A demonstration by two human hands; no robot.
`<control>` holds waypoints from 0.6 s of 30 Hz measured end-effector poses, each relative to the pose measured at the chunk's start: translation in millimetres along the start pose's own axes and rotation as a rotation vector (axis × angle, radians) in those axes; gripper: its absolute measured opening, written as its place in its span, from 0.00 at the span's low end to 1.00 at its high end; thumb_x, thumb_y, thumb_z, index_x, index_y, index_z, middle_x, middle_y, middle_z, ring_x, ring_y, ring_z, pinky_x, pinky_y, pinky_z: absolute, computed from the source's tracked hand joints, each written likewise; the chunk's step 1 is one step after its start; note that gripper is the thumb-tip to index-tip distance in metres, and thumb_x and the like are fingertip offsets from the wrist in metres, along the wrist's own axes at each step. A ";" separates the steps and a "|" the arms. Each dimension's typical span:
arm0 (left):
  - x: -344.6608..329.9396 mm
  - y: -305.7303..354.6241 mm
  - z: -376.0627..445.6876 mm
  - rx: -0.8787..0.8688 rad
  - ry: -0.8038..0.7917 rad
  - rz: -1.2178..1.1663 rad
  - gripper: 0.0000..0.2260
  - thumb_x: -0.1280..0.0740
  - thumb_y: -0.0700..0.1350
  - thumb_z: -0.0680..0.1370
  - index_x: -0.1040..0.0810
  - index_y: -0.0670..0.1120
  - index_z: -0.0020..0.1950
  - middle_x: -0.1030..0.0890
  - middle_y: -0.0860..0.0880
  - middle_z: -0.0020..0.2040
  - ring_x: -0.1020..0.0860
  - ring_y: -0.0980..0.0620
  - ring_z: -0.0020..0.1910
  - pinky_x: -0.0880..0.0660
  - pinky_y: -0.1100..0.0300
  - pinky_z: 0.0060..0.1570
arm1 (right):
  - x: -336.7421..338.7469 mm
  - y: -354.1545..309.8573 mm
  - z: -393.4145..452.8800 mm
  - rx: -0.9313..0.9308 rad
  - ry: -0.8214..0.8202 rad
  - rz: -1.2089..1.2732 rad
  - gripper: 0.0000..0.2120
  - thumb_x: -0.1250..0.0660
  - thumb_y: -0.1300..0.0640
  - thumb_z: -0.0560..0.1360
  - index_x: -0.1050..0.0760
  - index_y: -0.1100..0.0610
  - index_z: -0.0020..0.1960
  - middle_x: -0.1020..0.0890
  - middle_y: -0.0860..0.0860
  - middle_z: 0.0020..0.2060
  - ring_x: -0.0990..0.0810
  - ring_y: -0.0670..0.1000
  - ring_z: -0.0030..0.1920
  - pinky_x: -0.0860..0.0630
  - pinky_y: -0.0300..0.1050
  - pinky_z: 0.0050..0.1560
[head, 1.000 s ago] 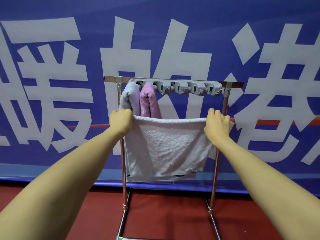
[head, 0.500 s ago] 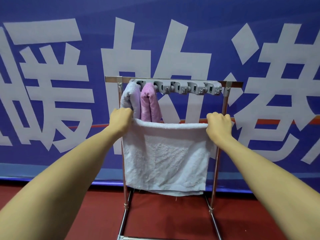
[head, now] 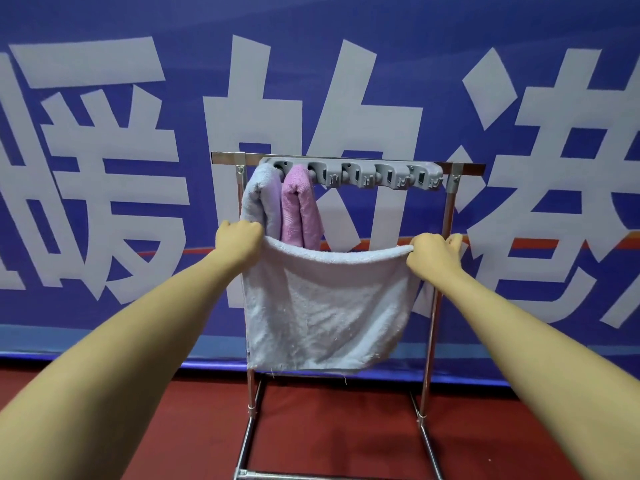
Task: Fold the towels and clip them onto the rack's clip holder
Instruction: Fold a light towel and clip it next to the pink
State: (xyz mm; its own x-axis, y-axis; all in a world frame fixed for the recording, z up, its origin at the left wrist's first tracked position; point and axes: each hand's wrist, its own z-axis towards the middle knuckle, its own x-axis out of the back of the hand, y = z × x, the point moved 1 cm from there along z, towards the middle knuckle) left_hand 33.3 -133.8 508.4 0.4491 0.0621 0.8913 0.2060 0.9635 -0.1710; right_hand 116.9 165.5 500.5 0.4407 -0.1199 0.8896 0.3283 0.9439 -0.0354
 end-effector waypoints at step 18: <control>6.5 0.3 -2.0 -0.001 0.131 -0.020 0.09 0.41 0.31 0.71 0.33 0.44 0.38 0.23 0.45 0.40 0.25 0.41 0.43 0.38 0.56 0.43 | 8.2 6.5 -2.0 -0.138 0.075 0.209 0.09 0.38 0.68 0.74 0.22 0.60 0.49 0.21 0.57 0.44 0.24 0.56 0.41 0.29 0.46 0.37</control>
State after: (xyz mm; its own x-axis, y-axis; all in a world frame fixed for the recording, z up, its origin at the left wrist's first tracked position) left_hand 37.9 -133.6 513.3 0.5544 0.0080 0.8322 0.2170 0.9640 -0.1538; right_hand 124.3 170.1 506.7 0.5699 0.0464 0.8204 0.3322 0.9002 -0.2817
